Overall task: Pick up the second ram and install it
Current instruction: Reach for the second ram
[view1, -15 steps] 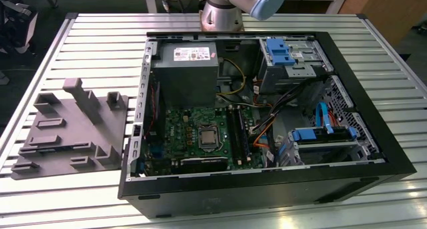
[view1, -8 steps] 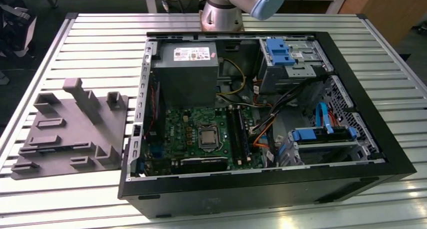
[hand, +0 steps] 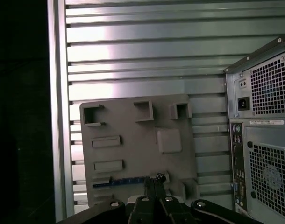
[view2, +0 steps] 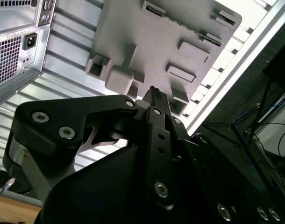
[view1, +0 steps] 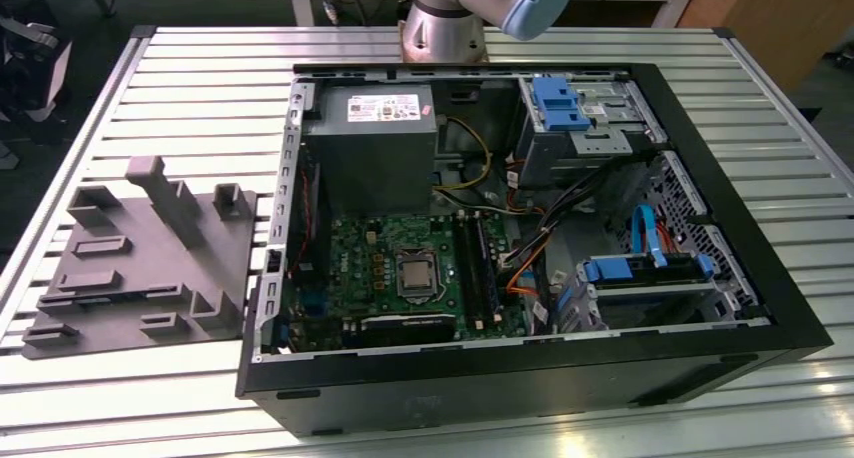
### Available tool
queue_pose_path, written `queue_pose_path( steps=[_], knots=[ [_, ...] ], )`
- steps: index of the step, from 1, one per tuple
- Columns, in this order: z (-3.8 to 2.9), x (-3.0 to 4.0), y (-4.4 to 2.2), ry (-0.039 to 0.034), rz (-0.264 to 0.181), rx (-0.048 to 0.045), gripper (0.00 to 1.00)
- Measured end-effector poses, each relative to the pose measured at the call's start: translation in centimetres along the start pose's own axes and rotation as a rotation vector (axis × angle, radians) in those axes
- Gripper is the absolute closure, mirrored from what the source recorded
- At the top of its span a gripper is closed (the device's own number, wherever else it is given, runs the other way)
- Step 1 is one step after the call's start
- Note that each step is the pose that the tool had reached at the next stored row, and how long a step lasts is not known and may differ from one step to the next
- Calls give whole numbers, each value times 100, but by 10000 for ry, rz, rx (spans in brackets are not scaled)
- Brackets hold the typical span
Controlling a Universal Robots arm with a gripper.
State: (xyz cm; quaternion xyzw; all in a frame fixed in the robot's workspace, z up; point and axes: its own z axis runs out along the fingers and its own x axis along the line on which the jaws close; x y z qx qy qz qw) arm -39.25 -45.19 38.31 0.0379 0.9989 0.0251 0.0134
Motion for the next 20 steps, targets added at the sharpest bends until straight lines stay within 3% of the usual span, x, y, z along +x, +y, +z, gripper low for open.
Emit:
queue_pose_path(
  steps=[20],
  knots=[
    [63, 26, -98, -1, 0, -1, 89]
  ],
)
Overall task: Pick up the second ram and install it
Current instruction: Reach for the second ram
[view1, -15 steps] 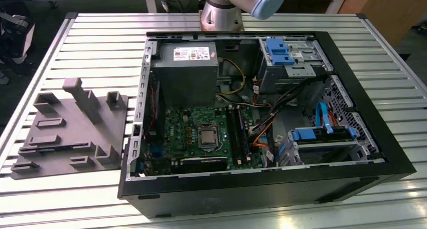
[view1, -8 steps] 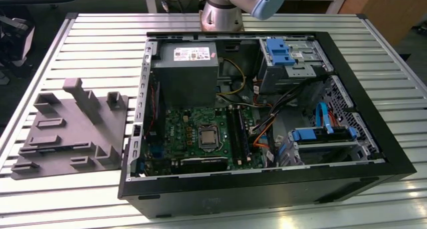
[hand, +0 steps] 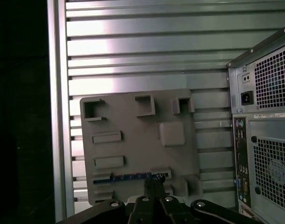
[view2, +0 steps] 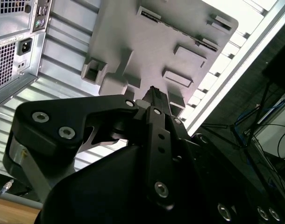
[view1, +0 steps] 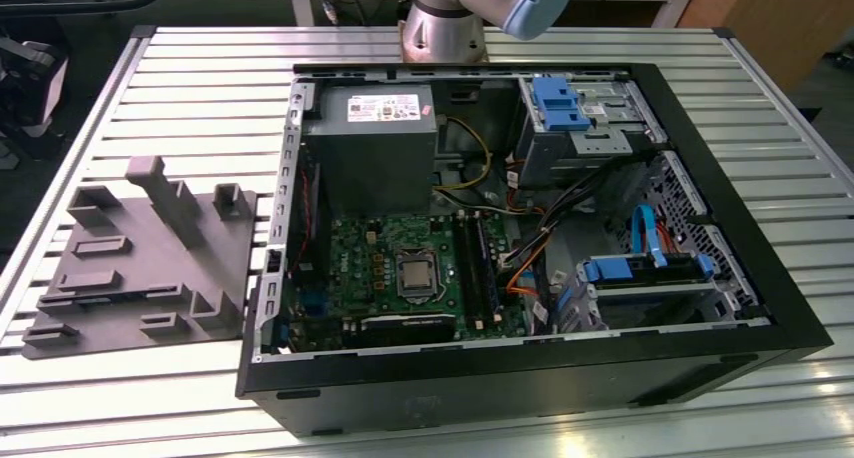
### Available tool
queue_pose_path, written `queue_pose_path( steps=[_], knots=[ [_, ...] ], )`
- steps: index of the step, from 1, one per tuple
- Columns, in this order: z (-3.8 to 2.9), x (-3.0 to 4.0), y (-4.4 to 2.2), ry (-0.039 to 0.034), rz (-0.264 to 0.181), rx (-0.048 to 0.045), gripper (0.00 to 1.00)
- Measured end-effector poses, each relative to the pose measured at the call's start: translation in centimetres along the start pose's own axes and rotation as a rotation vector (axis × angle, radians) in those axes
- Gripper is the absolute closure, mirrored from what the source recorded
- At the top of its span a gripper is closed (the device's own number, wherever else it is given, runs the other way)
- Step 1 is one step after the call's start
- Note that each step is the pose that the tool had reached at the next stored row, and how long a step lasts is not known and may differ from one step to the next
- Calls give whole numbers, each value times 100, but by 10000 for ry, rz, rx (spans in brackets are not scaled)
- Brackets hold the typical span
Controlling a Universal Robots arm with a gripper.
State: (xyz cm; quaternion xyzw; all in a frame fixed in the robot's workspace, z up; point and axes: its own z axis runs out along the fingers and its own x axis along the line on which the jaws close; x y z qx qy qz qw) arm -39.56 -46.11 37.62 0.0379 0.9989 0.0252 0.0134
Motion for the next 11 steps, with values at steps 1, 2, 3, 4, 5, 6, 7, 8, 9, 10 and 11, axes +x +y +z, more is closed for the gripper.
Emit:
queue_pose_path(
  steps=[1, 2, 3, 4, 5, 6, 7, 8, 9, 10, 11],
  knots=[
    [1, 1, -3, 1, 0, 1, 89],
    [3, 2, -6, 0, 1, 0, 89],
    [5, 2, -9, -1, 0, 0, 89],
    [6, 2, -12, 0, 0, 0, 89],
    [7, 3, -14, 0, 0, 1, 89],
    [9, 4, -17, 0, 0, 0, 89],
    [10, 5, -20, 1, 0, 1, 89],
    [11, 6, -23, 1, 0, 1, 89],
    [12, 6, -26, 0, 0, 0, 89],
    [13, 7, -30, 1, 0, 1, 89],
    [15, 8, -33, 0, 0, 0, 89]
  ],
)
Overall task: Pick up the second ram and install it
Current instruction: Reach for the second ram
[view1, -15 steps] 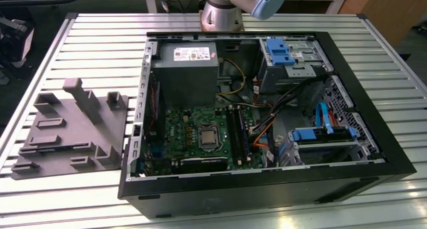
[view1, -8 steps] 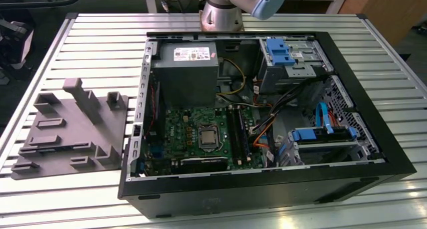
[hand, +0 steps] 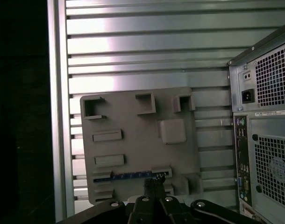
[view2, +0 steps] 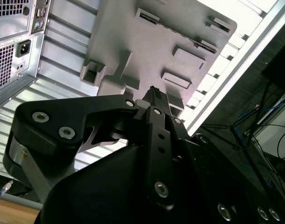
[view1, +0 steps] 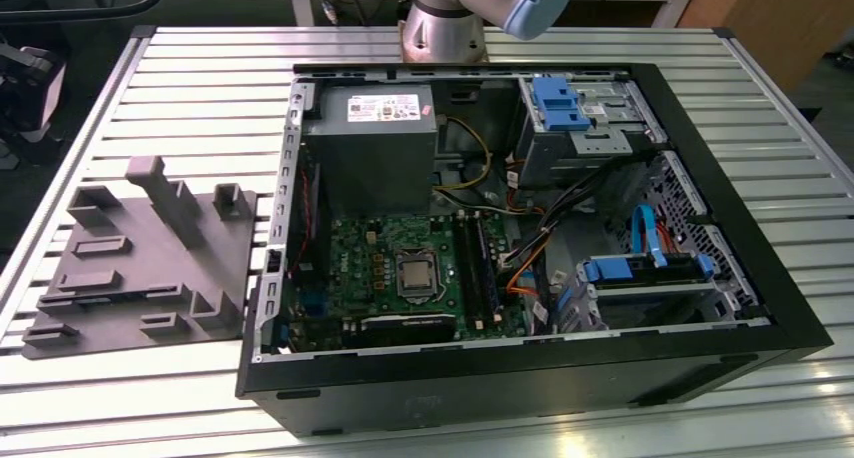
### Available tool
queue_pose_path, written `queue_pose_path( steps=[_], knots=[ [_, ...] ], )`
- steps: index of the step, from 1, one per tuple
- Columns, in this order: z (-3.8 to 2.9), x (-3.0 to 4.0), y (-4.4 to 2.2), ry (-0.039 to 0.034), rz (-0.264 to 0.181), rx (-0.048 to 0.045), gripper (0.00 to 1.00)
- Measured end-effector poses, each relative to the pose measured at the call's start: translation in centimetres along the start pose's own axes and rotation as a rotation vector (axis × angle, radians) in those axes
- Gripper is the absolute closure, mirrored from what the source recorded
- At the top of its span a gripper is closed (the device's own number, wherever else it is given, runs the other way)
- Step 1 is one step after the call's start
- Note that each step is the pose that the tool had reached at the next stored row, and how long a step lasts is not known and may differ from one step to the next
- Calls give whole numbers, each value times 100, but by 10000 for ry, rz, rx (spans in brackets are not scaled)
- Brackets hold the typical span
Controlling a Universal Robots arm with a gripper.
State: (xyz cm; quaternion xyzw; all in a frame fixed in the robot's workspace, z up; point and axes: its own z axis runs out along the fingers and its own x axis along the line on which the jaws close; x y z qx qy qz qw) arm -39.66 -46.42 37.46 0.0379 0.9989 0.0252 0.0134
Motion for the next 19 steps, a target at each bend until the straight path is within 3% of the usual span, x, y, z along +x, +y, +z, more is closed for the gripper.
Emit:
queue_pose_path(
  steps=[19],
  knots=[
    [23, -3, -79, 0, 0, 0, 89]
  ],
)
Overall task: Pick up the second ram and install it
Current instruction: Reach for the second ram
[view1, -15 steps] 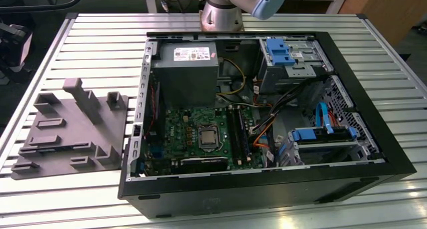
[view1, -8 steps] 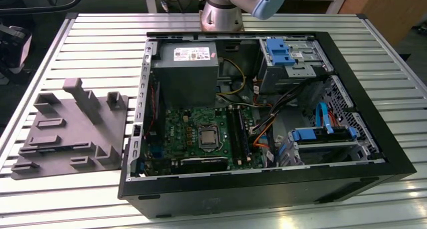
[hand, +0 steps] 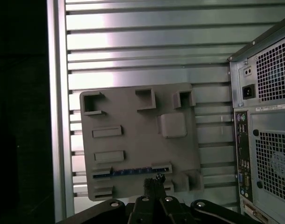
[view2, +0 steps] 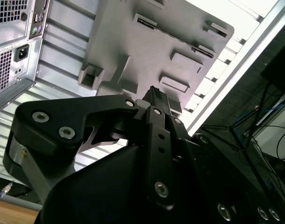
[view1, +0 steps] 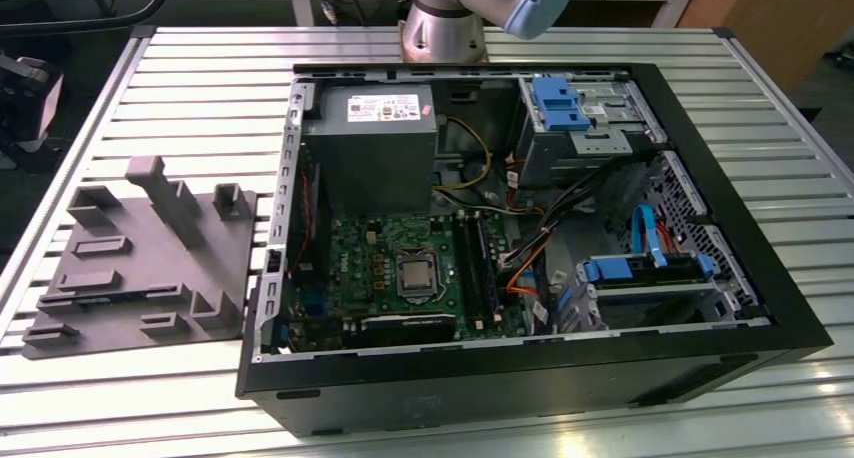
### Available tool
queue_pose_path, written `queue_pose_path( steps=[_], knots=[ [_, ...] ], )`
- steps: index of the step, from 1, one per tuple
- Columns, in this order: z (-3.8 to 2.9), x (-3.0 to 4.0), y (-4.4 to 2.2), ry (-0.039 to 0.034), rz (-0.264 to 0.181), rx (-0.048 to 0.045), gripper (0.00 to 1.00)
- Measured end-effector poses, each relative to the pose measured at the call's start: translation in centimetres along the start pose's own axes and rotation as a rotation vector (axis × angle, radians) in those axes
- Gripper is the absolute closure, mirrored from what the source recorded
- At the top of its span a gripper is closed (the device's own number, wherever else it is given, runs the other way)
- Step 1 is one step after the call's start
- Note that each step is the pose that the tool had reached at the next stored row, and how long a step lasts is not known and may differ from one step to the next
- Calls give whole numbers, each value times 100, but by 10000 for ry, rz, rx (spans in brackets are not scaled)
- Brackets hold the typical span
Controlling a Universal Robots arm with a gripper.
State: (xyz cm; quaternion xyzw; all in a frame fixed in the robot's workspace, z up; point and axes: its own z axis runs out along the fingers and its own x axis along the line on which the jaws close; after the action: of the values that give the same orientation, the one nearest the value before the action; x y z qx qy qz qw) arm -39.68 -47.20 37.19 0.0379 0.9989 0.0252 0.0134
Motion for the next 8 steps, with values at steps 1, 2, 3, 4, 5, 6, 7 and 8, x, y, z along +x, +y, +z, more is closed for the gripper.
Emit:
queue_pose_path(
  steps=[1, 2, 3, 4, 5, 6, 7, 8],
  knots=[
    [2, 0, -4, 0, 0, 0, 89],
    [3, 0, -7, 0, 0, 0, 89],
    [4, -1, -11, 0, 0, 0, 89],
    [6, -1, -15, 0, 0, 0, 89],
    [8, -1, -18, -1, 0, -1, 89],
    [9, -1, -21, 0, 1, 0, 89],
    [10, -1, -24, 0, 1, 0, 89],
    [11, -2, -27, 0, 0, 0, 89]
  ],
)
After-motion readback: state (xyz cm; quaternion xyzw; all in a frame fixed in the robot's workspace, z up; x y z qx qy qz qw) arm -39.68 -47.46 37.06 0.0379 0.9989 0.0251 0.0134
